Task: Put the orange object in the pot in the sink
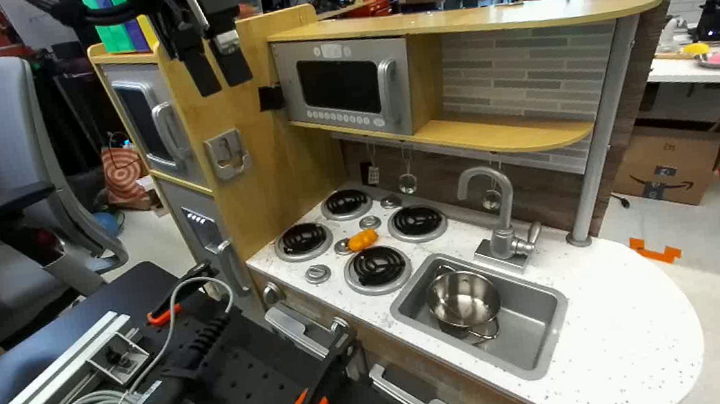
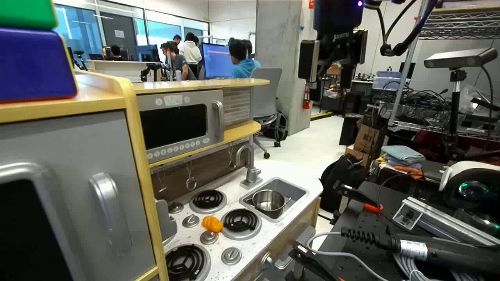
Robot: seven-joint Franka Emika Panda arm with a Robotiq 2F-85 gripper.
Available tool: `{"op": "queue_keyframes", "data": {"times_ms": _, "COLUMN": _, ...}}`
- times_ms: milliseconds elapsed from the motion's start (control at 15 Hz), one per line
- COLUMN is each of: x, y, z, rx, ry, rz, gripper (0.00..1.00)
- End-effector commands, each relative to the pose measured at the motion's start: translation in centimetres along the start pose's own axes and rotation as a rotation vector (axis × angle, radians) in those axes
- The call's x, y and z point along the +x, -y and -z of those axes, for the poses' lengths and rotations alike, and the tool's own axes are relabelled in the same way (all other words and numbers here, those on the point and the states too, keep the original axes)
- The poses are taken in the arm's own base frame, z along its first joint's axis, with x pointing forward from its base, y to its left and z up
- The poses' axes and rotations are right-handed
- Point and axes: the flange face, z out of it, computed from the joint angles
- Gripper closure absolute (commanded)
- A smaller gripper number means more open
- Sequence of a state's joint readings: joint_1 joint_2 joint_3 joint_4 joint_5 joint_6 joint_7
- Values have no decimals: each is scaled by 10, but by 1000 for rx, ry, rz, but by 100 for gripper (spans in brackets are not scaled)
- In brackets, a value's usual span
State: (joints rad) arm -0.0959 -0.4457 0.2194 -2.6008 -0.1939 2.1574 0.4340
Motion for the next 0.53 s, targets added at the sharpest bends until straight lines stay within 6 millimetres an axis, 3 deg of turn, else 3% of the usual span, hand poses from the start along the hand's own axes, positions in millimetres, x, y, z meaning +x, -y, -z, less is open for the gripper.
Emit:
{"op": "queue_keyframes", "data": {"times_ms": 0, "x": 0, "y": 0, "z": 0, "rx": 0, "ry": 1, "rz": 0, "gripper": 0}}
{"op": "queue_keyframes", "data": {"times_ms": 267, "x": 21, "y": 16, "z": -25, "rx": 8, "ry": 86, "rz": -15, "gripper": 0}}
{"op": "queue_keyframes", "data": {"times_ms": 467, "x": 40, "y": 35, "z": -56, "rx": -41, "ry": 166, "rz": -21, "gripper": 0}}
